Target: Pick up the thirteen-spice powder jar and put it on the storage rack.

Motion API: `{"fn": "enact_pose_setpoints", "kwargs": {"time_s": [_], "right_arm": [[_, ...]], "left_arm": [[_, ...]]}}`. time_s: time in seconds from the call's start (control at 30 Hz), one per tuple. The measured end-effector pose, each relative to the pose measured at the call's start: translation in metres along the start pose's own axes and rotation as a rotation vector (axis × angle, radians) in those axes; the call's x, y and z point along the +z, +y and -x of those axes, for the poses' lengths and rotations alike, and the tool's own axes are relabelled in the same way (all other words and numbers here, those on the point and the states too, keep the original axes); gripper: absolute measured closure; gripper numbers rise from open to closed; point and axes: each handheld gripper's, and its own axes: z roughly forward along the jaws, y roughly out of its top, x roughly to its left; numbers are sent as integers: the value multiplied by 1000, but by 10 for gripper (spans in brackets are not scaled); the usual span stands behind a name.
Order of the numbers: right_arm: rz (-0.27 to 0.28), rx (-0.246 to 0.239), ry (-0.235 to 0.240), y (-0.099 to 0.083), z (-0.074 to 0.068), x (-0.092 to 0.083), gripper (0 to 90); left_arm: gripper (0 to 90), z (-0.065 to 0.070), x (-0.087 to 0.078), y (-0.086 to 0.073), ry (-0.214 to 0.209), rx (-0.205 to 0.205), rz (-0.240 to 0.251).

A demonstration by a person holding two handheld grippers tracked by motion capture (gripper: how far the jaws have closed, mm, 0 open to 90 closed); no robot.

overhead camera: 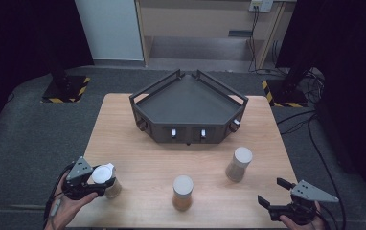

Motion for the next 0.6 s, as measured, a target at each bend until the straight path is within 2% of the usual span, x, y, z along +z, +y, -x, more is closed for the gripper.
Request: {"fn": "enact_pose_setpoints", "kwargs": {"time_s": [0.43,0.6], "right_arm": [[1,2,3,0,1,0,46],[-3,2,5,0,1,1,46]], "left_arm": [[302,0,3,8,-23,16,-9],[302,-1,4,15,-35,28,-7]]}}
